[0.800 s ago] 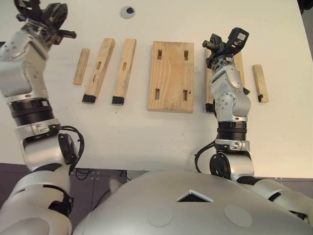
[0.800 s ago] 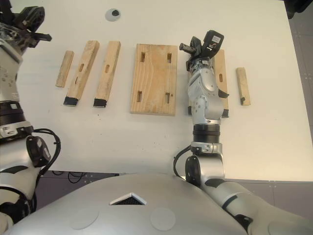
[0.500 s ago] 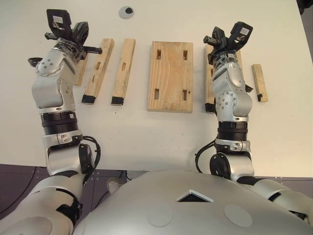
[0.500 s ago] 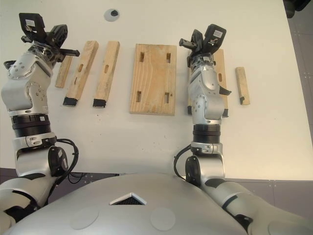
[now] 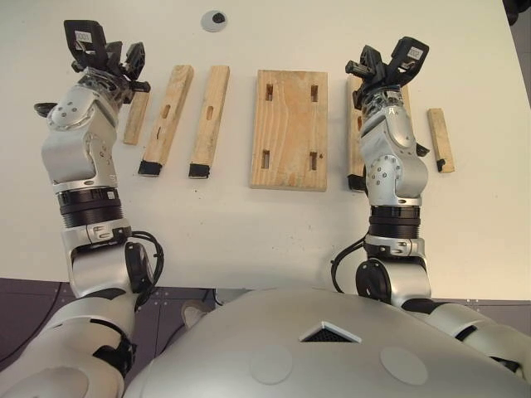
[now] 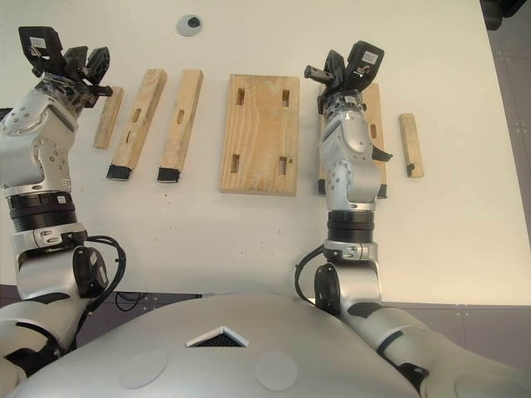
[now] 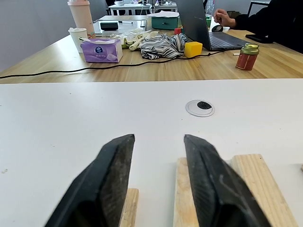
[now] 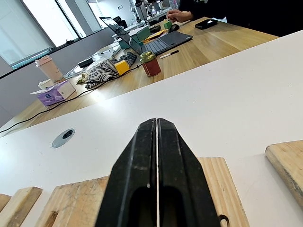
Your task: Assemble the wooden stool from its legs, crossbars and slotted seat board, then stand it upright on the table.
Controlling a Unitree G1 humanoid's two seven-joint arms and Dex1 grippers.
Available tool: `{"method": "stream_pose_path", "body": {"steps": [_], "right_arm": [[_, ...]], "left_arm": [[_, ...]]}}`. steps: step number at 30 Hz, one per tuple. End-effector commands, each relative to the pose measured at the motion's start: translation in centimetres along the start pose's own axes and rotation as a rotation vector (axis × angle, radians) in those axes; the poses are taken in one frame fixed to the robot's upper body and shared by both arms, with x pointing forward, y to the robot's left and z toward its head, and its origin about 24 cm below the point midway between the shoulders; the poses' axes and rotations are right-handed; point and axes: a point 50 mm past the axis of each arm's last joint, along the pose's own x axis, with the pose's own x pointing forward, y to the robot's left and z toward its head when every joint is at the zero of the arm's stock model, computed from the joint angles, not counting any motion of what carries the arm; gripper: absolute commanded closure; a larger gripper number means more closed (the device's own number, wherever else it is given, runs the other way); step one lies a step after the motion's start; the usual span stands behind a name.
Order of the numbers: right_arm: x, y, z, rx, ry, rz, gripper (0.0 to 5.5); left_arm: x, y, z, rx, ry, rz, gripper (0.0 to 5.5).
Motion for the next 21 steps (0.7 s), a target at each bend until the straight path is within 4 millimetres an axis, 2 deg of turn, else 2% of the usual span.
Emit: {"method": "stream_pose_path", "body": {"steps": [1,2,5,7,11,15,17,21], "right_arm": [[-0.1,-0.1,-0.1,-0.002,0.006,-0.008,5.5],[-0.1,-0.2,-0.1,-0.002,0.008,-0.009,5.5],[-0.2,-0.2,-0.3,0.0,0.012,-0.013,5.5],[-0.3,-0.3,-0.4,0.001,0.016,-0.015,5.5],[-0.3,-0.2,-0.5,0.001,0.022,-0.014,5.5],[-0.2,-0.4,-0.4,0.0,0.025,-0.015,5.5],[-0.2,-0.4,-0.4,0.0,0.027,-0.016,5.5],[-0.3,-0.5,-0.5,0.0,0.03,-0.017,5.5]], "left_arm": [[0.1,0.2,0.3,0.039,0.012,0.0,3.37],[0.0,0.6,0.1,0.041,0.022,0.013,3.18],[-0.6,2.4,-2.5,0.081,0.193,0.066,2.85],[-1.0,2.8,-3.5,0.068,0.28,0.043,2.55],[-1.5,3.6,-4.5,-0.026,0.362,0.004,2.55],[-3.3,5.2,-8.0,0.009,0.571,0.025,2.55],[-4.0,5.5,-9.2,-0.019,0.621,0.033,2.83],[-4.5,5.3,-10.2,-0.037,0.637,0.012,3.44]]}}
